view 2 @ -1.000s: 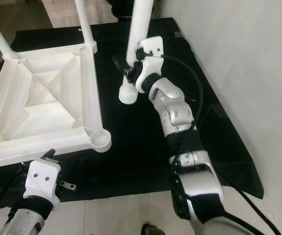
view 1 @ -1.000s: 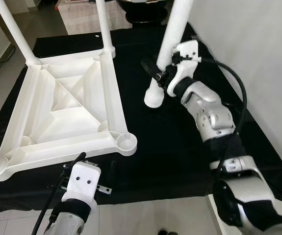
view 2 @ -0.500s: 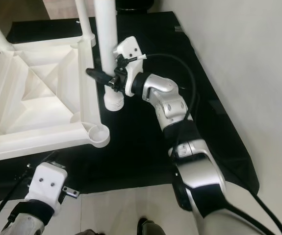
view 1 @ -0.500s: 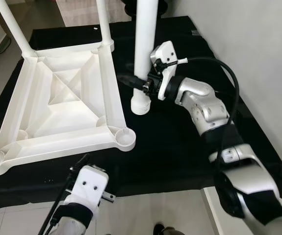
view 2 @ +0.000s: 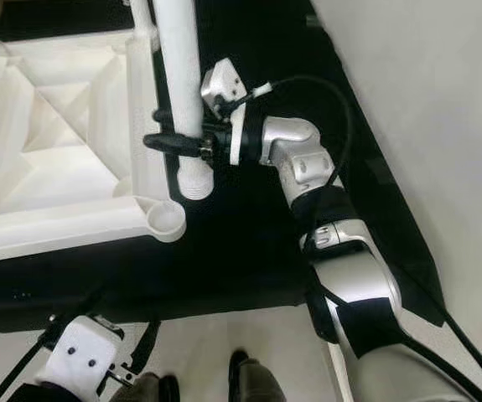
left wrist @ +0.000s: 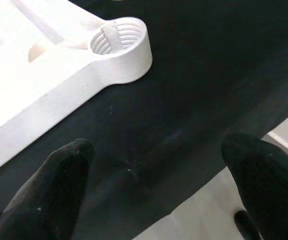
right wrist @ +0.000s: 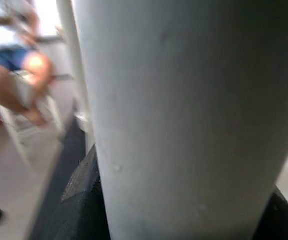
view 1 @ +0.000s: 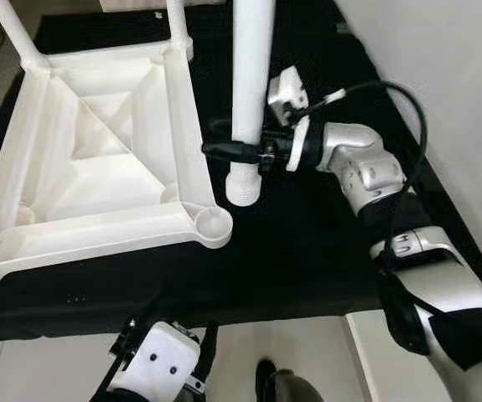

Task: Building children table

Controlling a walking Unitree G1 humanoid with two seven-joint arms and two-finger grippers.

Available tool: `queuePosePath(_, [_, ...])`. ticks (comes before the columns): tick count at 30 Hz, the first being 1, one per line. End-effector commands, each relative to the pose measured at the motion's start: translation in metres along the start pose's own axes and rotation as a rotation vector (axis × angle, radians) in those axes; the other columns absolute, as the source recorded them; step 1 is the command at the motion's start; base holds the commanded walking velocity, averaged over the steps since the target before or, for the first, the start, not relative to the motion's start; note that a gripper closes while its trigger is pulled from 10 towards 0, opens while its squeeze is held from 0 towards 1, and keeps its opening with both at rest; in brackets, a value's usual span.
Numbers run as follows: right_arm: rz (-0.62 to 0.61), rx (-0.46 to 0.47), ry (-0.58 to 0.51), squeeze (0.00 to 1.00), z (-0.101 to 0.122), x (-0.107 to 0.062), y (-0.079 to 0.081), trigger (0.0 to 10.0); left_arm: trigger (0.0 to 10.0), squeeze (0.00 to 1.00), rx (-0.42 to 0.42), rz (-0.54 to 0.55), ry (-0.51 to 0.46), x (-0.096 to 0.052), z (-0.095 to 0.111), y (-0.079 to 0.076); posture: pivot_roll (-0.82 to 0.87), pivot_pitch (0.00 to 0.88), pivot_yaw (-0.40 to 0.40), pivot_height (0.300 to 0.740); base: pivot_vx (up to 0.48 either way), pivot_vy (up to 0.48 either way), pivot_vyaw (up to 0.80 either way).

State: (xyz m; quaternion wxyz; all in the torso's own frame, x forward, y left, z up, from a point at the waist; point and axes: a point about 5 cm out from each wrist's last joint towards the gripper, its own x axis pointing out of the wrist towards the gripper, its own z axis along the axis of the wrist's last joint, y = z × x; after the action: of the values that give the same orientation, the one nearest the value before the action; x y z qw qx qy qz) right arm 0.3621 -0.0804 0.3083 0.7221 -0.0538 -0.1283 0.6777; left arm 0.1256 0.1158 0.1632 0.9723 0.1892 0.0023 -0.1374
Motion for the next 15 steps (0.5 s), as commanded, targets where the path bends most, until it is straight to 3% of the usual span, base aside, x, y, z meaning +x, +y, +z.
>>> queuePosePath(1, [0.108,-0.006,-0.086,0.00,0.012,0.009,0.010,10.0,10.0,0.00,0.028,-0.001,0.028,-0.005,-0.001,0.000,0.05,0.326,-0.029,0.740,0.000,0.000,0.00])
queuePosePath(3, [0.156,-0.001,-0.137,0.00,0.014,0.017,0.020,10.0,10.0,0.00,0.044,0.004,0.026,-0.006,0.000,0.001,0.06,0.333,-0.020,0.740,0.000,0.000,0.00])
queuePosePath(7, [0.158,-0.003,-0.155,0.00,0.014,0.021,0.022,10.0,10.0,0.00,0.050,0.005,0.024,-0.005,0.001,0.001,0.05,0.340,-0.021,0.740,0.000,0.000,0.00])
queuePosePath(15, [-0.086,-0.076,-0.219,0.00,0.026,0.030,0.005,10.0,10.0,0.00,0.075,0.033,0.014,0.003,-0.002,0.005,0.01,0.305,-0.006,0.740,0.000,0.000,0.00])
